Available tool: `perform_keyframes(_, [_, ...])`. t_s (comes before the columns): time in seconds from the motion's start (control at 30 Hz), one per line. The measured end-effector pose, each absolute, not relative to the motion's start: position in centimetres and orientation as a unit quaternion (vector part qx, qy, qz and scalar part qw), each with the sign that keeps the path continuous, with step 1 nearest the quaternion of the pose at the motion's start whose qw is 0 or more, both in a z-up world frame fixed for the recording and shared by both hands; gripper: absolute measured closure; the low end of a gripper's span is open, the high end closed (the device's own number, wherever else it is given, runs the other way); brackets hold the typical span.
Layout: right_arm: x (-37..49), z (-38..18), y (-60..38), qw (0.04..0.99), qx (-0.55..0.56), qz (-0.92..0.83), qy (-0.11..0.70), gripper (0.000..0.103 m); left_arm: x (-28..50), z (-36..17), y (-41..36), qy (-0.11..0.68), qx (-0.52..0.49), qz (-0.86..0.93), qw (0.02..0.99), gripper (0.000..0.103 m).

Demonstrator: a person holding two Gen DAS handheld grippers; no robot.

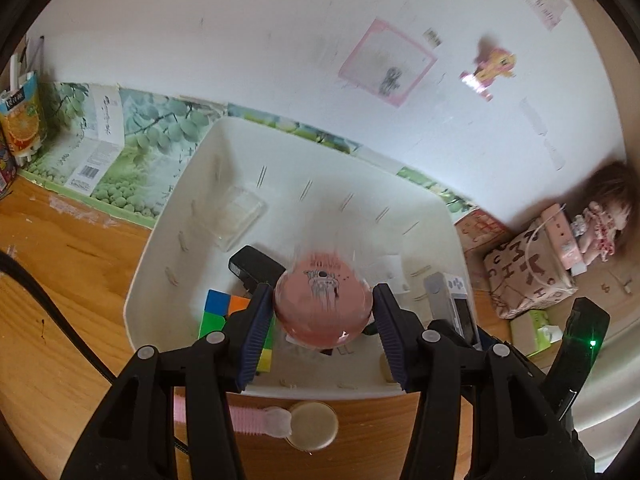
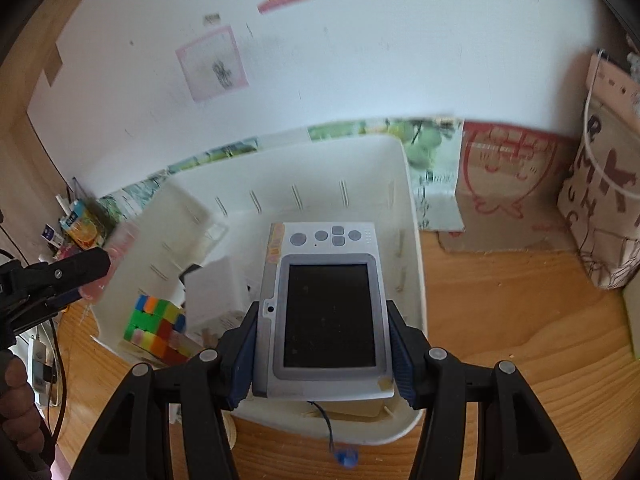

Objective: Organize rigid objects
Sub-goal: 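Lower both items into the bin and open both tools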

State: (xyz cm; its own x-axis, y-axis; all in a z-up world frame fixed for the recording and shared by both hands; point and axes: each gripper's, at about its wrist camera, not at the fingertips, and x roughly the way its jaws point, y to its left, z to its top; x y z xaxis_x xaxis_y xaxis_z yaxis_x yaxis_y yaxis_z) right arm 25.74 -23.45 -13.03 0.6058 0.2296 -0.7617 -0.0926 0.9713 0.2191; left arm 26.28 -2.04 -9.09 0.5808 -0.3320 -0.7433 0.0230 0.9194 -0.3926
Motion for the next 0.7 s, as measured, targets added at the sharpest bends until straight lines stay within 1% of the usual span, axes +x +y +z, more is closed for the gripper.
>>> perform_keyframes(0.07, [25.8,-13.0,-23.2,0.899,0.070,0.093,0.422,0.044,26.8,-9.8,-2.2,0.456,-0.168,-0.100,0.868,0.048])
perform_keyframes(0.23, [25.8,-13.3,-22.9,0.898,0.083,0.113,0.417,0.044,27.7,-11.2,-2.6,0.473,-0.166,-0.105,0.859,0.046])
perform_keyframes(0.3, [25.8,-13.2,-22.8,0.901,0.078,0.117,0.411,0.043,27.9,-11.2,-2.7,0.472,-0.165,-0.106,0.859,0.033])
perform_keyframes(0.33, [25.8,-13.1,-22.7,0.902,0.074,0.120,0.409,0.039,27.9,-11.2,-2.7,0.470,-0.164,-0.107,0.861,0.031])
perform_keyframes(0.4, [25.7,-13.0,-22.4,0.902,0.068,0.126,0.408,0.037,27.8,-10.9,-2.8,0.465,-0.160,-0.108,0.864,0.027])
perform_keyframes(0.47, [25.5,-12.7,-22.1,0.902,0.068,0.131,0.406,0.036,27.7,-10.7,-2.8,0.464,-0.157,-0.108,0.865,0.025])
perform_keyframes(0.7, [24.5,-10.8,-21.8,0.908,0.063,0.136,0.391,0.027,26.4,-8.5,-2.4,0.440,-0.151,-0.102,0.879,0.025])
